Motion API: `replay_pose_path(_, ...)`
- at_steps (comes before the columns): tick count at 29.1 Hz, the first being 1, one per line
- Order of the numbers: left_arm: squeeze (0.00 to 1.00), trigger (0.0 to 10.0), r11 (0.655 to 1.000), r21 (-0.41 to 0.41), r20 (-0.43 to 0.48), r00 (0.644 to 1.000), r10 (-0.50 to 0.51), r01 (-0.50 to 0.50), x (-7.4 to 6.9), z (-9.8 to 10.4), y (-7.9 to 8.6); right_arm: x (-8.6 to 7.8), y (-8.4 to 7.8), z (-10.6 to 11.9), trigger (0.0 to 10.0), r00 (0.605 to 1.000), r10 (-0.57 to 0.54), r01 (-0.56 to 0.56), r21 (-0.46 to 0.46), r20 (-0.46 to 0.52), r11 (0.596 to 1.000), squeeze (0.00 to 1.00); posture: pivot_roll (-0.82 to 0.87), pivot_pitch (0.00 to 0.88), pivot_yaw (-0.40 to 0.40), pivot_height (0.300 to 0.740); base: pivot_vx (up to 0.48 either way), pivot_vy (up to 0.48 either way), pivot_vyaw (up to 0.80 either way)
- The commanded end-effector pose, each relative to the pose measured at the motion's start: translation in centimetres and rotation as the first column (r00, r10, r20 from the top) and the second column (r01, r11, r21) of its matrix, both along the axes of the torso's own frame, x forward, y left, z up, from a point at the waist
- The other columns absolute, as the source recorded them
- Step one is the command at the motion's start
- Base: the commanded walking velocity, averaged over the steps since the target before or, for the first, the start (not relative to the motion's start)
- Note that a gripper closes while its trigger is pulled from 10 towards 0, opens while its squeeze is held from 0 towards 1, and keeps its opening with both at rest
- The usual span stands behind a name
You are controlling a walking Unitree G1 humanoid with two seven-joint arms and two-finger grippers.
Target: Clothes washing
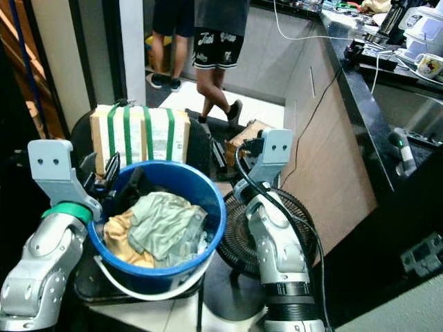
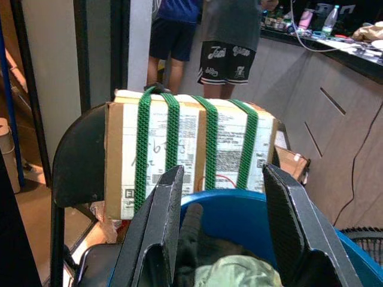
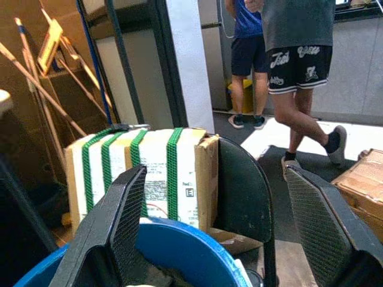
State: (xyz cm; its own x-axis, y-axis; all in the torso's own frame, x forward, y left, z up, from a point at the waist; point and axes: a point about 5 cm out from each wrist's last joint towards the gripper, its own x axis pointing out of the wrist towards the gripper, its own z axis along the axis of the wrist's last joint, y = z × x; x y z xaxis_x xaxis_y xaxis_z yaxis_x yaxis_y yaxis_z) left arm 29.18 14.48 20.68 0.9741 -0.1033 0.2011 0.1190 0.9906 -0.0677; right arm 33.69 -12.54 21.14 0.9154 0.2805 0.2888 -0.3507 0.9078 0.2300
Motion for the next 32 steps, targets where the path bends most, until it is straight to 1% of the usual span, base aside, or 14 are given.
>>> replay_pose_path(1,0.00,10.0,1.000,0.013,0.003,1.000,-0.012,0.012,-0.1,-0.1,-0.2,0.1,-0.4,-0.3,10.0,1.000,-0.002,0.002,0.010,-0.010,1.000,0.00,0.06,0.043,-0.077,0.740,0.000,0.000,0.00)
replay_pose_path(11,0.00,10.0,0.999,0.018,0.014,1.000,-0.028,0.028,-0.2,0.0,-0.4,0.2,-0.1,-0.4,10.0,1.000,0.019,-0.019,0.007,-0.011,1.000,0.00,0.07,0.042,-0.081,0.740,0.000,0.000,0.00)
replay_pose_path(12,0.00,10.0,0.999,0.020,0.014,0.999,-0.029,0.028,-0.2,-0.1,-0.4,0.2,0.2,-0.5,10.0,0.999,0.053,-0.053,-0.025,-0.013,0.998,0.00,0.07,0.044,-0.079,0.740,0.000,0.000,0.00)
replay_pose_path(14,0.00,10.0,0.999,0.036,0.008,1.000,-0.023,0.023,-0.3,-0.3,-0.1,0.9,0.9,-2.0,10.0,0.987,0.120,-0.138,-0.178,-0.108,0.974,0.00,0.06,0.047,-0.075,0.740,0.000,0.000,0.00)
replay_pose_path(15,0.00,10.0,0.999,0.036,0.008,1.000,-0.023,0.023,-0.3,-0.3,-0.1,0.9,0.9,-2.0,10.0,0.987,0.120,-0.138,-0.178,-0.108,0.974,0.00,0.06,0.047,-0.075,0.740,0.000,0.000,0.00)
replay_pose_path(16,0.00,10.0,0.999,0.047,0.003,1.000,-0.016,0.016,-0.2,-0.4,0.1,1.5,0.9,-2.9,10.0,0.980,0.118,-0.156,-0.250,-0.159,0.956,0.00,0.05,0.051,-0.071,0.740,0.000,0.000,0.00)
replay_pose_path(17,0.00,10.0,0.998,0.060,-0.001,1.000,-0.002,0.002,0.0,-0.5,0.6,2.3,1.1,-3.4,10.0,0.971,0.141,-0.194,-0.289,-0.194,0.938,0.28,0.05,0.067,-0.073,0.740,0.000,0.000,0.00)
replay_pose_path(18,0.00,10.0,0.998,0.060,-0.001,1.000,-0.002,0.002,0.0,-0.5,0.6,2.3,1.1,-3.4,10.0,0.971,0.141,-0.194,-0.289,-0.194,0.938,0.28,0.05,0.067,-0.073,0.740,0.000,0.000,0.00)
replay_pose_path(19,0.00,10.0,0.995,0.092,-0.008,0.999,0.032,-0.031,0.4,-0.4,1.9,3.5,2.1,-3.3,10.0,0.944,0.235,-0.296,-0.279,-0.233,0.913,1.00,0.05,0.084,-0.076,0.740,0.000,0.000,0.00)
replay_pose_path(22,0.00,10.0,0.994,0.104,-0.010,0.999,0.044,-0.043,0.4,-0.4,2.4,3.8,2.6,-3.0,10.0,0.929,0.280,-0.341,-0.266,-0.242,0.902,1.00,0.05,0.084,-0.076,0.740,0.000,0.000,0.00)
replay_pose_path(24,0.00,10.0,0.989,0.132,-0.028,0.997,0.071,-0.067,0.2,-0.4,3.9,4.2,4.0,-2.9,10.0,0.895,0.346,-0.417,-0.255,-0.280,0.872,1.00,0.05,0.132,-0.054,0.740,0.000,0.000,0.00)
replay_pose_path(27,0.00,10.0,0.985,0.159,-0.050,0.996,0.075,-0.066,-0.2,-0.5,4.9,4.7,5.0,-3.0,10.0,0.882,0.352,-0.439,-0.276,-0.312,0.855,1.00,0.07,0.163,-0.032,0.740,0.000,0.000,0.00)
replay_pose_path(29,0.00,10.0,0.984,0.167,-0.055,0.996,0.073,-0.063,-0.3,-0.5,5.0,4.9,5.1,-3.0,10.0,0.882,0.349,-0.439,-0.284,-0.317,0.852,1.00,0.07,0.163,-0.032,0.740,0.000,0.000,0.00)
replay_pose_path(32,0.00,10.0,0.981,0.192,-0.072,0.996,0.054,-0.040,-0.3,-0.4,5.3,5.4,5.8,-2.3,10.0,0.883,0.357,-0.435,-0.248,-0.305,0.865,1.00,0.07,0.185,0.007,0.740,0.000,0.000,0.00)
